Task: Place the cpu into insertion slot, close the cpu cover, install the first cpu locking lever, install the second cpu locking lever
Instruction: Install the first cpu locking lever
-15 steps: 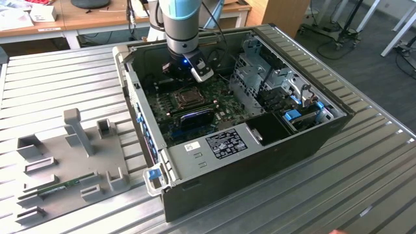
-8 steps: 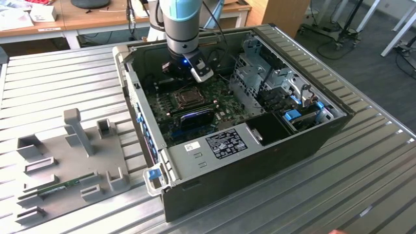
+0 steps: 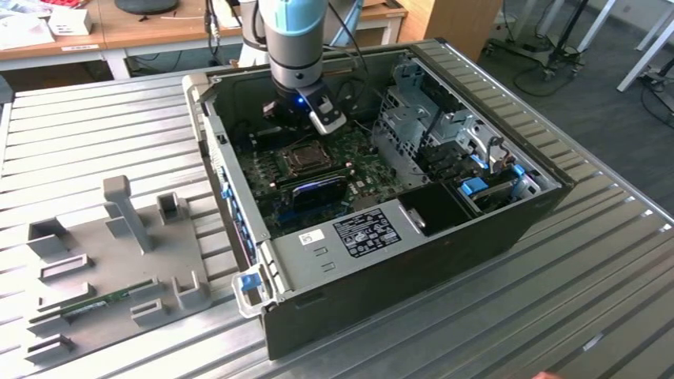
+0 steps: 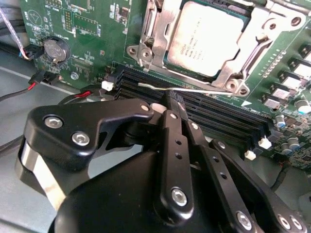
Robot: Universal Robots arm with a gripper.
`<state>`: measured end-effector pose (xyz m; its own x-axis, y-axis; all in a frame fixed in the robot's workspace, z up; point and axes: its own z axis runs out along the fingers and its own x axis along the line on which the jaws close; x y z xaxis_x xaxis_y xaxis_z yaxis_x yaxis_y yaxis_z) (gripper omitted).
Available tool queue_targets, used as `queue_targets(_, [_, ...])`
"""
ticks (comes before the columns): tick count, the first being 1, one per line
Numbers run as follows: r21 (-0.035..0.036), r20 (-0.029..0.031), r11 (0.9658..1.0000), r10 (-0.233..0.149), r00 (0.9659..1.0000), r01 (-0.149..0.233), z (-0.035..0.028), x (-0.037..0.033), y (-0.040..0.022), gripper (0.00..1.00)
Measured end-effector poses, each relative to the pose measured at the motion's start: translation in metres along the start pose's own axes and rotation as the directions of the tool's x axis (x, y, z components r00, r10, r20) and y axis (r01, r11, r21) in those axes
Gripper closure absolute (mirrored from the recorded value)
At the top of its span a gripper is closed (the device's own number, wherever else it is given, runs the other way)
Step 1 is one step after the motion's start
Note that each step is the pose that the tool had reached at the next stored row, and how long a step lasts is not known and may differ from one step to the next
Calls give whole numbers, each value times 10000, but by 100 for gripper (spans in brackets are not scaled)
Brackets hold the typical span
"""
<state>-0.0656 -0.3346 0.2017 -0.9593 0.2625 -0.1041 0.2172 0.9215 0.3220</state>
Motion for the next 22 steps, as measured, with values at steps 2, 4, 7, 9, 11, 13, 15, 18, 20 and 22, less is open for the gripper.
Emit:
queue_targets(2, [1, 1, 10000, 2, 10000, -2, 5, -1, -7, 89])
queue_targets(4, [1, 1, 10000, 4, 10000, -4, 9, -1, -14, 89])
queue_targets(7, [3, 3, 10000, 6, 10000, -6, 12, -5, -32, 89])
queue_targets(9, [18, 6, 10000, 6, 10000, -6, 7, -9, -45, 89])
queue_targets(11, [32, 10, 10000, 4, 10000, -4, 4, -12, -55, 89])
queue_targets(13, [56, 16, 10000, 2, 10000, -2, 1, -15, -67, 89])
queue_targets(15, [65, 18, 10000, 2, 10000, -2, 0, -15, -69, 89])
queue_targets(18, [66, 18, 10000, 1, 10000, -1, 1, -15, -69, 89])
queue_targets(20, [65, 20, 10000, 3, 10000, -4, 3, -15, -67, 89])
queue_targets(22, [68, 25, 10000, 19, 10000, -20, 5, -13, -60, 89])
